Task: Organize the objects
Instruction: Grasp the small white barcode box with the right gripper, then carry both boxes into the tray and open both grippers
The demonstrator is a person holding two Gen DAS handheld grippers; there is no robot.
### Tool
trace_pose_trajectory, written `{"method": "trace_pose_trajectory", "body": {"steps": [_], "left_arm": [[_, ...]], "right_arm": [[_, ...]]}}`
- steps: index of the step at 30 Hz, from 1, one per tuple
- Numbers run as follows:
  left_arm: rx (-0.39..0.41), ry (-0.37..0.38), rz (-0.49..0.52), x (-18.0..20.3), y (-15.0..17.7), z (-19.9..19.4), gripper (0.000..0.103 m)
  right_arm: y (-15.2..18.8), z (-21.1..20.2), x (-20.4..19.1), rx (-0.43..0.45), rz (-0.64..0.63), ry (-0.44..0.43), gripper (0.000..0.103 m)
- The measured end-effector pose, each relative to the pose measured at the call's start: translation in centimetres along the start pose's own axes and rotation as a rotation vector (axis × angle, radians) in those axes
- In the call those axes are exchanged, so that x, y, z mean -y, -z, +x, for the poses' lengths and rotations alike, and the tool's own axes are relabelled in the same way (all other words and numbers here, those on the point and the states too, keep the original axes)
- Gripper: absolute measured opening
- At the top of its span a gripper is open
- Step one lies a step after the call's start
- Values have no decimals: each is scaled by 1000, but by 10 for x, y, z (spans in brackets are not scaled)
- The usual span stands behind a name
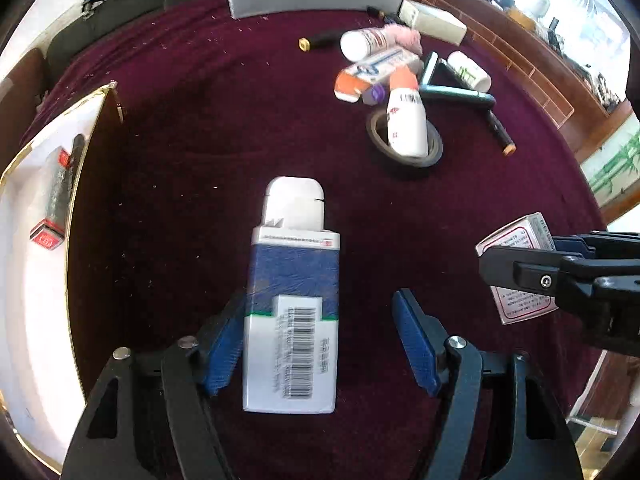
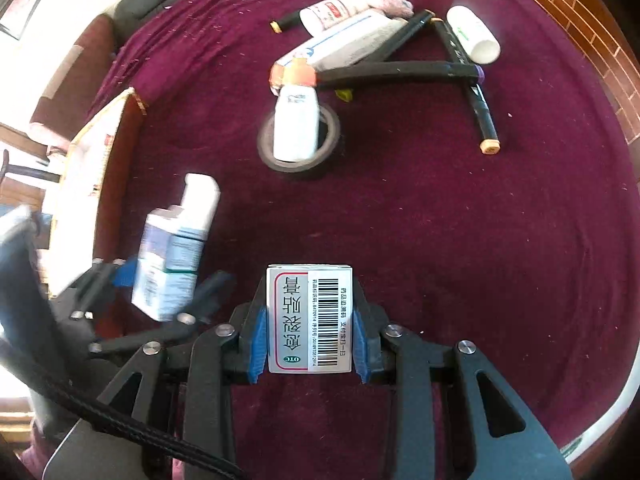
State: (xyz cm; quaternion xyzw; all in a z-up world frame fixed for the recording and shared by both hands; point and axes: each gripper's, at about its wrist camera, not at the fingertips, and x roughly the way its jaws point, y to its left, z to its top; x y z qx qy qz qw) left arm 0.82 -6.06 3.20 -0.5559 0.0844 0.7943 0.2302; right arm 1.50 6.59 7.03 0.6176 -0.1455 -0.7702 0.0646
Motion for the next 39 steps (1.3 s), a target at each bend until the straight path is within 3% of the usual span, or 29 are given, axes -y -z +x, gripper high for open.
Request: {"method": "trace_pose_trajectory", "body": {"steps": [1,2,6,9,11,13,15,16,17,19,23,28,30,32,33,34,36,37,39], "left_arm": [[-2,26,-16,-3,2,-3,37],[-8,46,-38,-8,3,-6,29],[46,149,-170,-41,13,-44,29],[117,175,-244,-71,19,-81,26],[156,158,-281,-93,19,-104,26],[168,92,-267,-100,17,-115,26],[143,66,-244,-102,18,-116,29],[137,81,-246,-99,20,-113,36],[130,109,-254,-96,24,-109,52],[108,139,-263,-84,30,-96,63],[42,179,-233,-47,23,-68,63],[18,54,-117,-10,5,-32,63],[8,-54,-39,7,3,-13,63],[-18,-105,21,18,7,3,64],[32,-142,77,28,11,2,64],[40,-141,106,32,14,2,63],[20,-77,71,27,14,-2,51],[12,-38,40,20,13,-6,29],[-6,66,-67,-4,10,-16,29]], "right_arm": [[-3,0,1,1,-5,-12,31],[-2,-4,0,2,-11,-36,32],[-2,-13,-10,2,-14,-133,32],[-11,-14,-31,-4,-47,-204,32],[-22,-10,-52,-10,-64,-248,32],[-22,-17,-61,-7,-87,-271,32],[-27,-18,-72,9,-94,-266,32],[-30,-17,-75,9,-86,-268,32],[-30,-16,-74,9,-79,-266,32],[-29,-17,-67,14,-60,-249,32],[-24,-26,-41,28,1,-216,32],[-22,-39,-3,55,79,-199,32],[-19,-44,9,60,97,-196,32],[-16,-48,20,64,113,-193,32],[-15,-50,25,68,117,-190,32],[-15,-50,27,72,126,-184,32],[-13,-50,31,72,130,-186,32],[-13,-49,31,70,131,-188,32],[-14,-47,29,66,128,-198,32]]}}
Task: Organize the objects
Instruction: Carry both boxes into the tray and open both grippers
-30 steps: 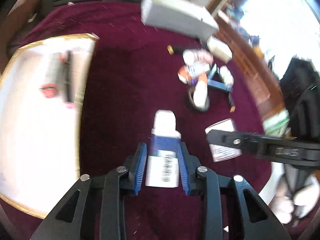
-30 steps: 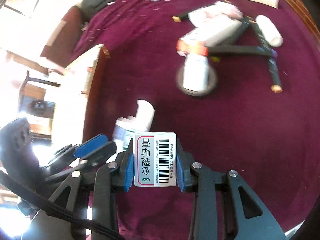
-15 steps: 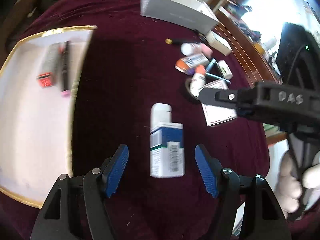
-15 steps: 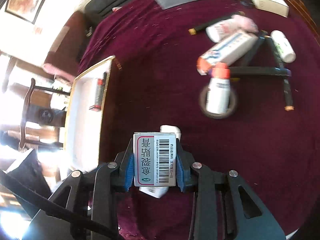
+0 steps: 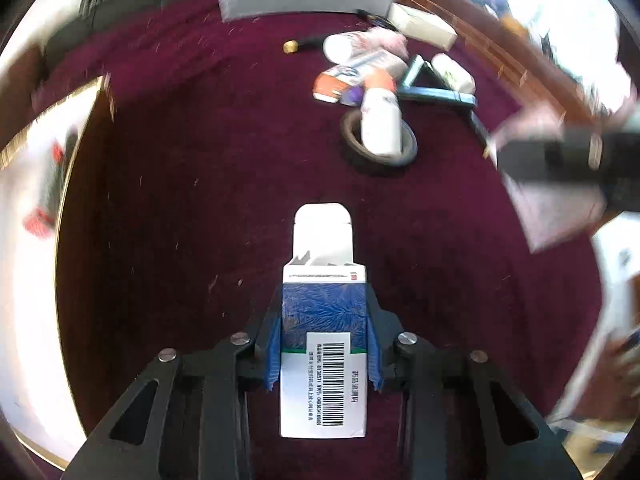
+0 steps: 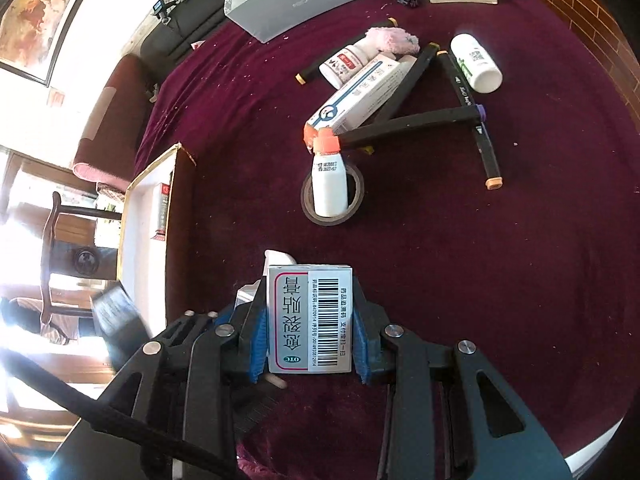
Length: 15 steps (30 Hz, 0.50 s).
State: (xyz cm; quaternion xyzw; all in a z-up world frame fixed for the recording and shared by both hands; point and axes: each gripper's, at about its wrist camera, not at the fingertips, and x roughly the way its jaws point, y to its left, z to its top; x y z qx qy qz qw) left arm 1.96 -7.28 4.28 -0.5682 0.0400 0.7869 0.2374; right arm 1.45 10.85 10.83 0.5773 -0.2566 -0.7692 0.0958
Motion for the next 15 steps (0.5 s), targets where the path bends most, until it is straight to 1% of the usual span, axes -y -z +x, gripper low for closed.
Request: {"method": "trace_pose_trajectory", "body": {"steps": [3,4,7,9,11,12,13,14,15], "left_arm": [[28,63,-103,-30,1,-25,29],[37,76,-124,-36,2,-31,29],[86,102,-202,-68,5,-66,29],[138,97,-252,-97,6,-97,29],[176,87,-288,-116,-2,-115,29],[206,68,-309,-134,-3,-131,29],[220,49,-317,-143,-7,-135,29],[235,18,-325,-160,-10,-144,29],[240,-1,-332,-174,-17,-142,29]], "right_arm": [[-2,5,-9,-12,-24,-26,32],[-3,7,-13,-16,-35,-34,32],[-7,15,-32,-32,-64,-67,32],[-10,21,-48,-46,-86,-98,32],[-14,27,-67,-57,-112,-121,32],[-16,32,-80,-63,-130,-134,32],[-18,35,-89,-68,-144,-143,32],[-21,41,-103,-75,-159,-157,32],[-23,45,-114,-82,-172,-167,32]]}}
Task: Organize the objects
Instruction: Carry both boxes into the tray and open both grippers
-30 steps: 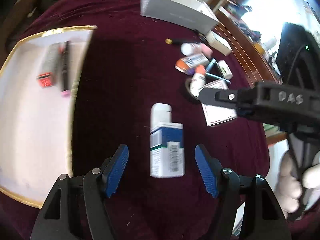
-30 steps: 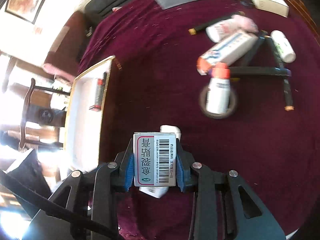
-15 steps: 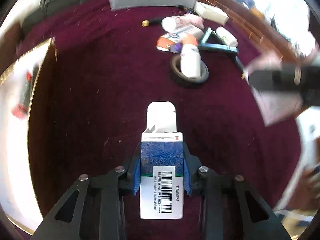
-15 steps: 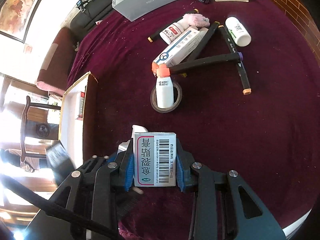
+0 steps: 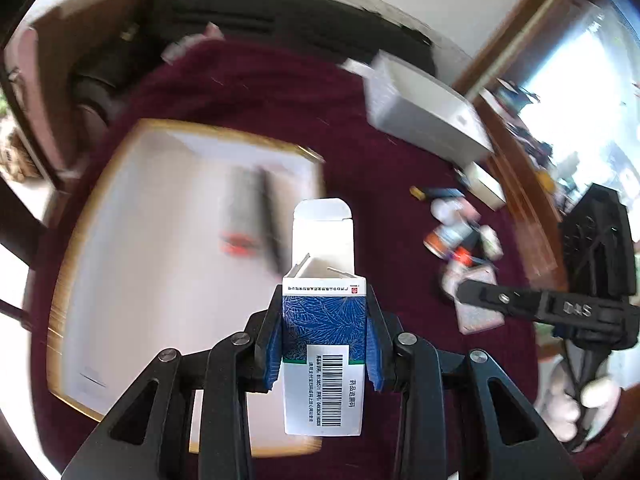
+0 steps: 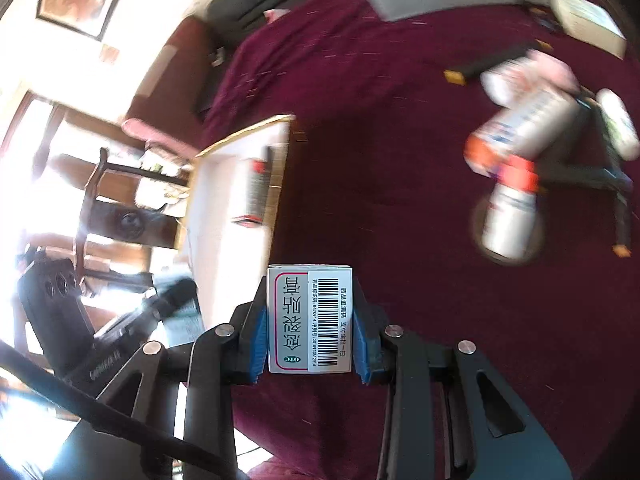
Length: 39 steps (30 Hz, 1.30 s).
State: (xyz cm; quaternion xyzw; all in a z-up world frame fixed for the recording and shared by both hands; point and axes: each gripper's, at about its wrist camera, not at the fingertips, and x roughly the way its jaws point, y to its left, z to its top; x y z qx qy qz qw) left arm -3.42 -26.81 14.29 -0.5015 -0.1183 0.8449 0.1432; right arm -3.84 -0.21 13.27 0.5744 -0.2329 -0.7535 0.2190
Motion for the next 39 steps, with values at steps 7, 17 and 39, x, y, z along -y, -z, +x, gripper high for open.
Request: {"method": "trace_pose_trajectory", "body": {"steps": [7,17,39], "left_arm": [[-31,-85,-37,-80,-40,32,29],[-106,-61,-109,-146,-76,96,29],[174,-263,-85,-118,-84,31,38]], "right_arm": [[-42,73,-78,-51,-65,-42,32],[-92,185,-128,-109,-44,59,32],[-103,161,-135,8,-73,157,35]]}}
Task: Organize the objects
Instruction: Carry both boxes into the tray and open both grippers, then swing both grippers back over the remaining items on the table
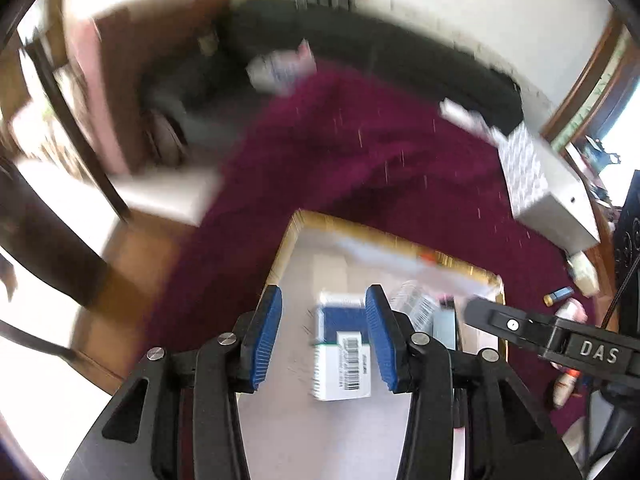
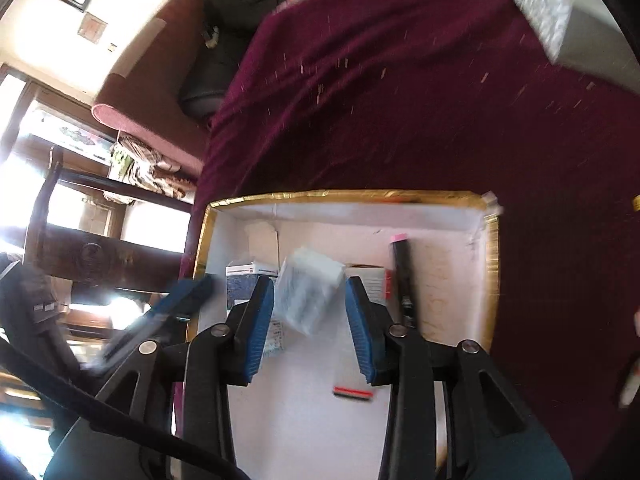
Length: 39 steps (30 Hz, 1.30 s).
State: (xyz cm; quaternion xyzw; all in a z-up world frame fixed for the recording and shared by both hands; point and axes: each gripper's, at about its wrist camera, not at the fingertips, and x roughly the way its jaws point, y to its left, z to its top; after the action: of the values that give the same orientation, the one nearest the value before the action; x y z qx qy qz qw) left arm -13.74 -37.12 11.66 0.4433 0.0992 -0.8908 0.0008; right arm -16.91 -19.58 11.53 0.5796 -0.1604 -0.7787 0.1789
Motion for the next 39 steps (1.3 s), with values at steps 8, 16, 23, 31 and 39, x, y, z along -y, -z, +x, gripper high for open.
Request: {"method": "trace_pose_trajectory", "body": {"steps": [8,16,23,31,39], "left_arm": [[411,151,-48,28,18,-138,102],[34,136,-101,85,40,-87,101],[299,311,5,161,58,-150,102],[-52,321,128,234,98,-40,101],[-94,238,389,327,134,-8,101]], "right_arm": [[46,-127,4,346,-135,156,62],[80,-206,96,509,15,362,88],[137,-289,162,740,39,558,88],[145,-319,247,694,200,565,103],[170,-291,306,505,282,528,101]]}}
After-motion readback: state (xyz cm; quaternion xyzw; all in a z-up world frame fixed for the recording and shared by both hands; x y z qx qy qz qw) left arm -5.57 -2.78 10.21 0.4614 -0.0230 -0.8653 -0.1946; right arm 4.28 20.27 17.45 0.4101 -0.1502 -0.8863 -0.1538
